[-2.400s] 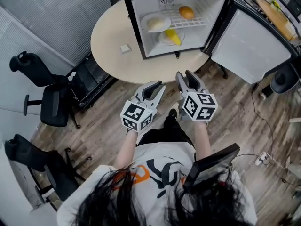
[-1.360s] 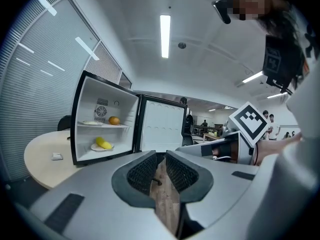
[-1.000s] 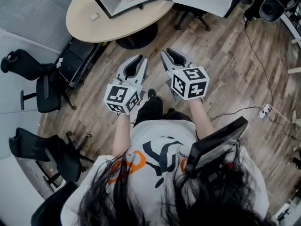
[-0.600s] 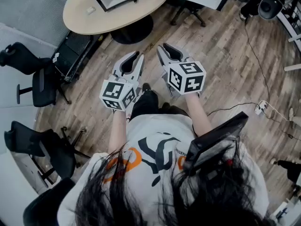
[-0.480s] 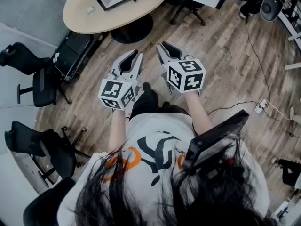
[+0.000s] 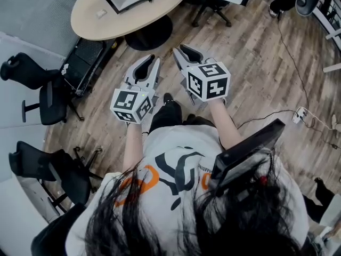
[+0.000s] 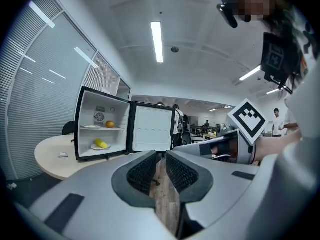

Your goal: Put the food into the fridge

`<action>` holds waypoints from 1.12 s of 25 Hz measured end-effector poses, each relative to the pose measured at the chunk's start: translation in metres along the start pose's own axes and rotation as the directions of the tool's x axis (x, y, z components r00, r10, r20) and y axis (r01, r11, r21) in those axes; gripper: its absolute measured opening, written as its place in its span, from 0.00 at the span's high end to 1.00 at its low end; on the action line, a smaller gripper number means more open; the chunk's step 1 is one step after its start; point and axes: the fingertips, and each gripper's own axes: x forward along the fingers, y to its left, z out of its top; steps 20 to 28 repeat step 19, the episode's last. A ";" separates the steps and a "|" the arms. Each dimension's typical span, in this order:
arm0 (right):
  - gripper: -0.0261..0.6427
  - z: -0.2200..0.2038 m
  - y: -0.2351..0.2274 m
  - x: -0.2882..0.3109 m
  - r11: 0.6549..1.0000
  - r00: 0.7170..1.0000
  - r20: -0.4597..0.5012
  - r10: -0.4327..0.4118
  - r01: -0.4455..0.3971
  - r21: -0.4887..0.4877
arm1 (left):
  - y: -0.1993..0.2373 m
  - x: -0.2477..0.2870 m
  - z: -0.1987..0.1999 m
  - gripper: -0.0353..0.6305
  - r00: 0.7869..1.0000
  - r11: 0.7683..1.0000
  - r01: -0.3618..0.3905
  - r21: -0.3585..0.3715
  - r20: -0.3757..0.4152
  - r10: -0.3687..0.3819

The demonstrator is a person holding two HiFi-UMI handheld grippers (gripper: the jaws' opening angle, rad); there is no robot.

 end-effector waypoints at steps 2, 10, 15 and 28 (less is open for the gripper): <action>0.83 0.000 0.002 0.000 1.000 1.000 0.000 0.000 0.000 -0.001 | 0.000 -0.002 0.001 0.87 1.000 1.000 0.001 0.004 0.002 -0.001; 0.83 -0.005 0.006 -0.001 1.000 1.000 0.002 0.003 -0.003 -0.009 | 0.006 -0.014 -0.006 0.87 1.000 1.000 -0.028 0.009 0.004 0.028; 0.83 -0.005 0.006 0.002 1.000 1.000 -0.001 0.001 -0.001 -0.017 | 0.010 -0.017 -0.005 0.87 0.999 0.999 -0.038 0.006 0.015 0.038; 0.83 -0.003 0.004 0.008 1.000 1.000 -0.005 0.000 0.000 -0.021 | 0.016 -0.016 -0.004 0.87 0.999 0.999 -0.044 0.004 0.016 0.044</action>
